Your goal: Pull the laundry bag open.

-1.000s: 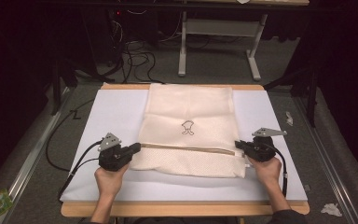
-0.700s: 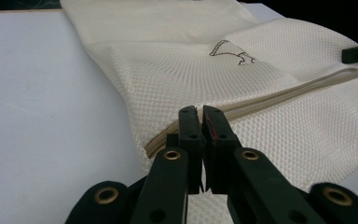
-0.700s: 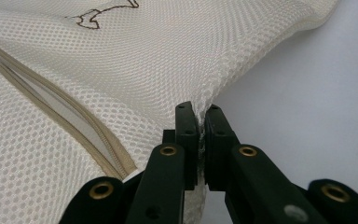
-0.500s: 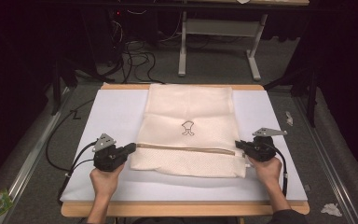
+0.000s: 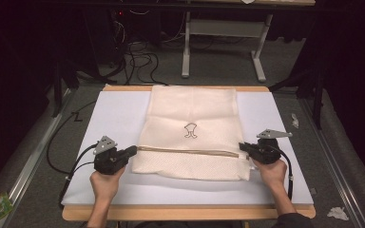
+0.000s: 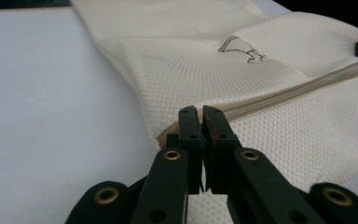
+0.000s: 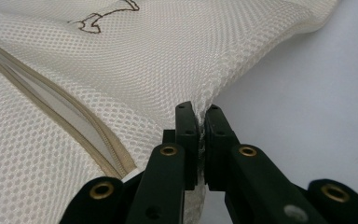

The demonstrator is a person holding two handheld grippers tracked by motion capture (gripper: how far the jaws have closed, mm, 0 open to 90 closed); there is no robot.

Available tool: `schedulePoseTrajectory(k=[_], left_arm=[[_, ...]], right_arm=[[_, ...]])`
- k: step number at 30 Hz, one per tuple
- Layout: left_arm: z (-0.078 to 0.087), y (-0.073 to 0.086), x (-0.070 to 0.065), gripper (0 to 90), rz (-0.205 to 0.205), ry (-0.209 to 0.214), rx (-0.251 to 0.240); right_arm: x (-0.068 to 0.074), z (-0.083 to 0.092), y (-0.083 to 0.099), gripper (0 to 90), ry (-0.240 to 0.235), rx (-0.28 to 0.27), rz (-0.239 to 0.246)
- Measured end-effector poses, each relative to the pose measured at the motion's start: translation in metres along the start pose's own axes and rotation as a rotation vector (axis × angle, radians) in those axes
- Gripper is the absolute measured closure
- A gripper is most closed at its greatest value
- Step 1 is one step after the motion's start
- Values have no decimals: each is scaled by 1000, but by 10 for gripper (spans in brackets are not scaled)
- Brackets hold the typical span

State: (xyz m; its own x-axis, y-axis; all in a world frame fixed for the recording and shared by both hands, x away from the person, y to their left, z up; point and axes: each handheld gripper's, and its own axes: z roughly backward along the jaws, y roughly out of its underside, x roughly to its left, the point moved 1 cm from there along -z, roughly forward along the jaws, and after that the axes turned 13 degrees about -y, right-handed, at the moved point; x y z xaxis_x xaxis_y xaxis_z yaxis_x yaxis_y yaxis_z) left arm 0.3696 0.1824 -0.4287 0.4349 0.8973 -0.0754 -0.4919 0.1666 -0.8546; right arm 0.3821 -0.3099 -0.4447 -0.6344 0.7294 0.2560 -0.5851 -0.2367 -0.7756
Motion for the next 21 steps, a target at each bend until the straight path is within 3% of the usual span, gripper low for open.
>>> schedulePoseTrajectory(k=[9,21], left_arm=[[1,3,8,873,26,1,6],[1,4,11,872,20,-10,19]], right_arm=[[-1,0,1,878,-8,2,-7],[-1,0,1,880,-4,7,-5]])
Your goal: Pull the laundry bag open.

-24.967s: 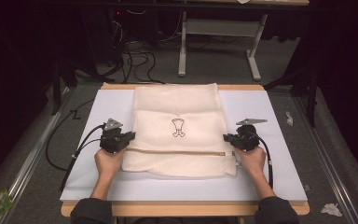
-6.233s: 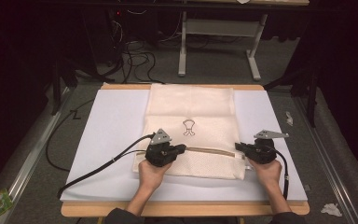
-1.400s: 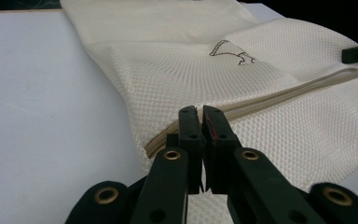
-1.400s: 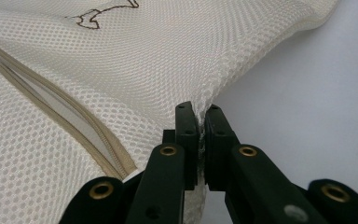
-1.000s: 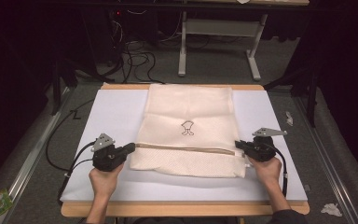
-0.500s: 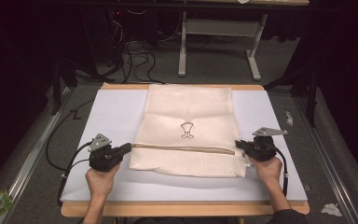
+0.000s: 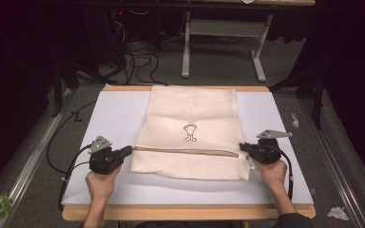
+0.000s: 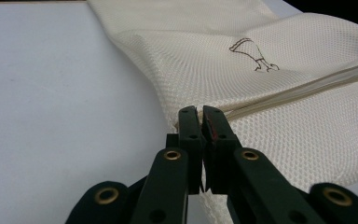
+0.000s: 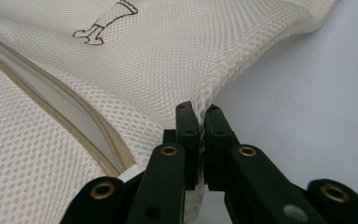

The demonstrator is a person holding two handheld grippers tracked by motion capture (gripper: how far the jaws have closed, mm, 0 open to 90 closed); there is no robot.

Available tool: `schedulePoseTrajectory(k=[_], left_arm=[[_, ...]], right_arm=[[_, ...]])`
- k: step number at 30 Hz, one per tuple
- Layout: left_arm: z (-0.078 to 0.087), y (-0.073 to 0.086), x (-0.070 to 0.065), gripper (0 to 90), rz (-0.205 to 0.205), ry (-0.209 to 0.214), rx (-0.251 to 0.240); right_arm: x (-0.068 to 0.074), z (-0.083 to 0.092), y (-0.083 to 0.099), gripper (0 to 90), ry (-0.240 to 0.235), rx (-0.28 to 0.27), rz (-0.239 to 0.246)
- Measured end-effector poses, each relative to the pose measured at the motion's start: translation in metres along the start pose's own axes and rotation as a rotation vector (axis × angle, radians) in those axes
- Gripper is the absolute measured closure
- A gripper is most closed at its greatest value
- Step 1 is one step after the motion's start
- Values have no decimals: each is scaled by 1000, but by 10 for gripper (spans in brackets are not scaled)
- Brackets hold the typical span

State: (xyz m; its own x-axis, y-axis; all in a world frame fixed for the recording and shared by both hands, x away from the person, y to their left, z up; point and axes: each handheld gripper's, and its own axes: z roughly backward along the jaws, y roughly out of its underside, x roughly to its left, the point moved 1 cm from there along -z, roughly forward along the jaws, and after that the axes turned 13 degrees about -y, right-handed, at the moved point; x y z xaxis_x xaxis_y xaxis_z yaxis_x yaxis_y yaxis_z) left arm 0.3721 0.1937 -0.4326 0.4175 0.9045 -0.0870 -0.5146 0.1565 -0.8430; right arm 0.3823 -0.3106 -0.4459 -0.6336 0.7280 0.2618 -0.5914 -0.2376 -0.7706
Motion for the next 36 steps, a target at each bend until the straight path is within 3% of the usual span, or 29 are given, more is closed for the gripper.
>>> schedulePoseTrajectory(k=[9,13,20,36], left_arm=[[-2,4,1,873,-18,-26,28],[-2,5,2,873,-39,-64,47],[-3,8,-1,873,-61,-90,63],[1,7,-3,869,-29,-47,64]], right_arm=[[0,-1,0,883,7,5,7],[0,-1,0,884,15,8,10],[-1,-2,0,885,19,11,-1],[-2,-3,2,875,-10,-11,-29]])
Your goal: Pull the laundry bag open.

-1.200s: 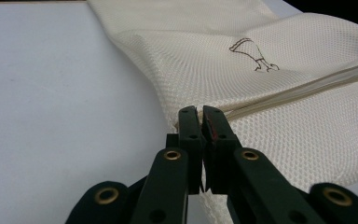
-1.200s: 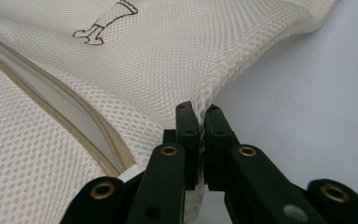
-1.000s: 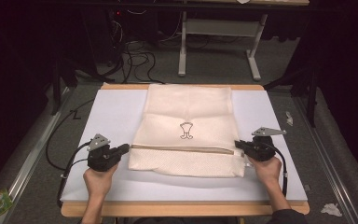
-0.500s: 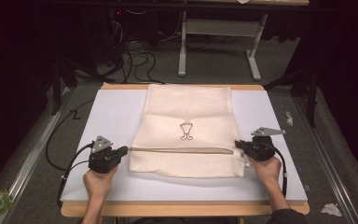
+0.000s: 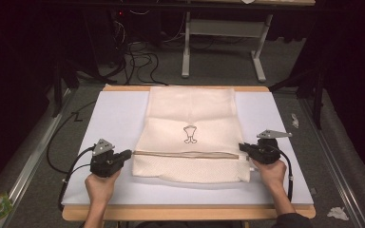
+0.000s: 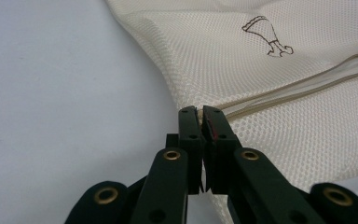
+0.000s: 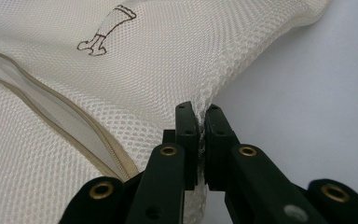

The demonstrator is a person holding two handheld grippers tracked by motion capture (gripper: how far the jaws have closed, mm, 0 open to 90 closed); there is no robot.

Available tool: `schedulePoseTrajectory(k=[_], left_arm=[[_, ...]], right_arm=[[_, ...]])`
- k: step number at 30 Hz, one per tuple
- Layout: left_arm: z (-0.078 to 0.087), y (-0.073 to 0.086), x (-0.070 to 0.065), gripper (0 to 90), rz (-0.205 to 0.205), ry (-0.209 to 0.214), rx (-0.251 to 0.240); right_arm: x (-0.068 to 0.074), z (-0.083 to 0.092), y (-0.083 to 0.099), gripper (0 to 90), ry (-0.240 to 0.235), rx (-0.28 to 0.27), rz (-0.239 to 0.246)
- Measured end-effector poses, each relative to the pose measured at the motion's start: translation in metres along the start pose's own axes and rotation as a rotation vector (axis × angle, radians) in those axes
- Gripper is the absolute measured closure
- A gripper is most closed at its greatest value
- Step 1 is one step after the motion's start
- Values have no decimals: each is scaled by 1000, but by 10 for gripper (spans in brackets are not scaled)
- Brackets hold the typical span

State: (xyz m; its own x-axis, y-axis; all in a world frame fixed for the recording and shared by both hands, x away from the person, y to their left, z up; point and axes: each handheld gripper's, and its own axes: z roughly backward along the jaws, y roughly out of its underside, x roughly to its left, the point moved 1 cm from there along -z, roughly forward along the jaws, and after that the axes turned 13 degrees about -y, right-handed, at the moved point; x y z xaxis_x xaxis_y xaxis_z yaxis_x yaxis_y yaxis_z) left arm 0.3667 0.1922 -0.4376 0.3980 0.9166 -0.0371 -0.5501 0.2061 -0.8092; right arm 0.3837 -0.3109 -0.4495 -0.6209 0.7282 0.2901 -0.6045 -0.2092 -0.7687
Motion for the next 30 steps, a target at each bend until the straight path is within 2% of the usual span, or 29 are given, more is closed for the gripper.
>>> schedulePoseTrajectory(k=[11,19,30], left_arm=[[1,1,-2,868,-2,13,0],[-2,3,-5,865,-15,3,17],[-6,5,-7,856,-29,-2,34]], right_arm=[[-2,-3,6,856,6,13,-15],[-3,-6,9,839,12,31,-23],[-3,-10,13,773,44,50,-8]])
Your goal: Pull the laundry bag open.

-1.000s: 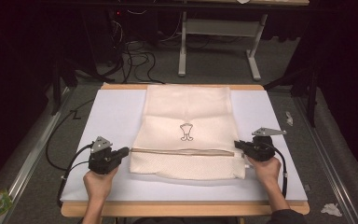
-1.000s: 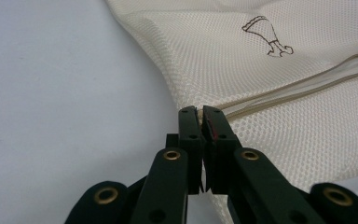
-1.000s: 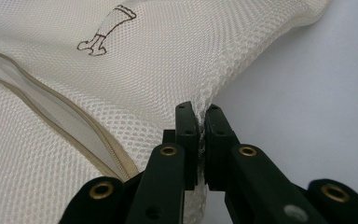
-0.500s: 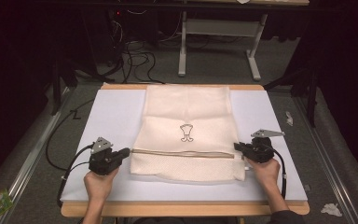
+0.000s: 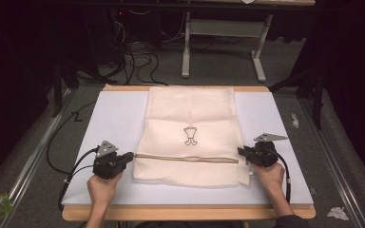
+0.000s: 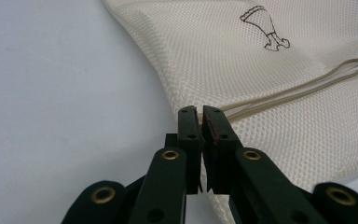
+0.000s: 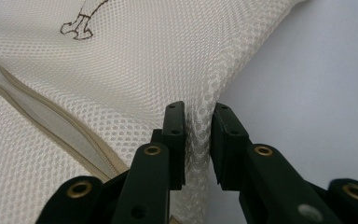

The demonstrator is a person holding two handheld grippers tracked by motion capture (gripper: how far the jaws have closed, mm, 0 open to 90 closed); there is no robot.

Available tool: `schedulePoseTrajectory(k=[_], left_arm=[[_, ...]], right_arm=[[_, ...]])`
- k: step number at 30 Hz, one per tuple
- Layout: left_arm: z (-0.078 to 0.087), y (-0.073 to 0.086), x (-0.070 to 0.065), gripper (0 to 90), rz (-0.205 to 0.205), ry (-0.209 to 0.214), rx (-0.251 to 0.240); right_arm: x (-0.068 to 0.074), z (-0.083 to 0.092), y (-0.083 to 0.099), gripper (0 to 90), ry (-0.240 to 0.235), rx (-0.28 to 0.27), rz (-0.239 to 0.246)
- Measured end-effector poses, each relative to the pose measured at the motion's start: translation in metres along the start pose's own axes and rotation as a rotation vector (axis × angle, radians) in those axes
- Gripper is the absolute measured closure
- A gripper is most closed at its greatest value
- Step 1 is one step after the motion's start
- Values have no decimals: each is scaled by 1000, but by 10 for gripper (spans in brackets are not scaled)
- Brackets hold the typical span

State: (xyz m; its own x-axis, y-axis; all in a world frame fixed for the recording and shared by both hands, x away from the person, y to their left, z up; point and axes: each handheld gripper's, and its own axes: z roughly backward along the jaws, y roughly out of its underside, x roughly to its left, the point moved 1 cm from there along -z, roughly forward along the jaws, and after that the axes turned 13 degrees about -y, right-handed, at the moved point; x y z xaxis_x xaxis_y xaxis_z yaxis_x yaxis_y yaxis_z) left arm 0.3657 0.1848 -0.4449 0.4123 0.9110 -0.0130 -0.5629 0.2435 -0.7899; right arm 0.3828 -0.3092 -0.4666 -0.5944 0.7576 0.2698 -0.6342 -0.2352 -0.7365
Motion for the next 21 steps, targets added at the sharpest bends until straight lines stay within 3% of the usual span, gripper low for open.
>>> schedulePoseTrajectory(k=[6,11,15,21], left_arm=[[-3,1,-1,847,-16,-4,10],[-4,1,-2,776,-4,1,-4],[-1,0,-1,698,-6,-13,-27],[4,-2,2,631,9,-19,-66]], right_arm=[[1,-1,0,710,15,6,9],[3,2,0,610,29,-3,8],[4,8,-1,561,42,-37,14],[5,20,-1,560,52,-88,24]])
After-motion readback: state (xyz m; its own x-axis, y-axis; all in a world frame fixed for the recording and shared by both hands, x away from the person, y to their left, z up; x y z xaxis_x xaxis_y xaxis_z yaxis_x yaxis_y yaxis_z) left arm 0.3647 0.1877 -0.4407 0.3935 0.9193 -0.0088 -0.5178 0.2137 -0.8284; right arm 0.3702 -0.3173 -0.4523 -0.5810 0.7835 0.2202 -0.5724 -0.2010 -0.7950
